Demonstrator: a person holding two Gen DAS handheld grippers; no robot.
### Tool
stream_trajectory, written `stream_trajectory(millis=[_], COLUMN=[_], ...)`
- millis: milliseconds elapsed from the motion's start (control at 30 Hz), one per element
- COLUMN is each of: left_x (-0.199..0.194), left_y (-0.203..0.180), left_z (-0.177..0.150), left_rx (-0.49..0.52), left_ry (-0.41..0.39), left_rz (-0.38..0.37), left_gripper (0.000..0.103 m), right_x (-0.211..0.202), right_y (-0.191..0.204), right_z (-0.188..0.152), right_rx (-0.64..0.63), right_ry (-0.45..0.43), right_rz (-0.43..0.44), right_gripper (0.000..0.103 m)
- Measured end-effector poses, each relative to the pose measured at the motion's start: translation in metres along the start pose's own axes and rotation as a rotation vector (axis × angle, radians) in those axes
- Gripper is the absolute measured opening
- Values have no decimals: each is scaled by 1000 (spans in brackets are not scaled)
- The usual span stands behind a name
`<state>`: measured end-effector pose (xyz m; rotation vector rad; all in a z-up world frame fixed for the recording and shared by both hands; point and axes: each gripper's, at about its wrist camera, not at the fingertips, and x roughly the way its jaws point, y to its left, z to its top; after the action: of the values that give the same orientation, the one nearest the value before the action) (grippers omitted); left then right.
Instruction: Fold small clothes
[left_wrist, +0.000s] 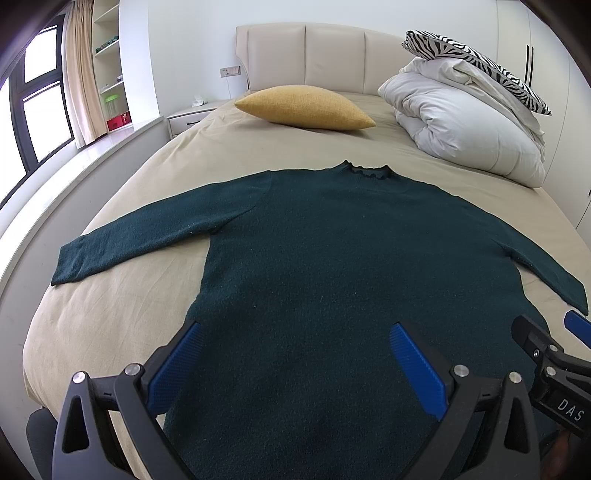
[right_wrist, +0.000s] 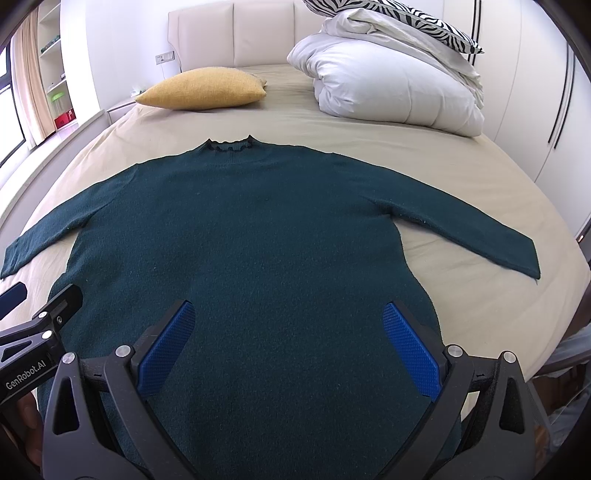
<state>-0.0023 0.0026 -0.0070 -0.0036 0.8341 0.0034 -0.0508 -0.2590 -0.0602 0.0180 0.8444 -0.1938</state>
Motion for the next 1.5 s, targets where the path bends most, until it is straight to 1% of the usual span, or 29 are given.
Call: stream_trajectory(millis=[1233, 1300, 1367, 1433, 1500], left_x=[2, 2, 0, 0, 2], left_y=[0, -1, -5, -7, -10], left_z=[-3, -5, -7, -6, -4], left_rx=[-5, -5, 2, 10, 9], left_ry=[5, 5, -11, -24, -24], left_rz=[-7, -16, -33, -27, -37], left_gripper=[103, 103, 103, 103, 103], right_x=[5, 5, 7, 9, 12], right_y=[-1, -5, -14, -29, -52], right_z=[-6, -7, -6, -1, 2], right_rx=[5, 13, 29, 57, 100], right_ry=[7, 5, 5, 3, 2], right_rz=[2, -4, -8, -13, -17], right_gripper=[103, 103, 103, 103, 103])
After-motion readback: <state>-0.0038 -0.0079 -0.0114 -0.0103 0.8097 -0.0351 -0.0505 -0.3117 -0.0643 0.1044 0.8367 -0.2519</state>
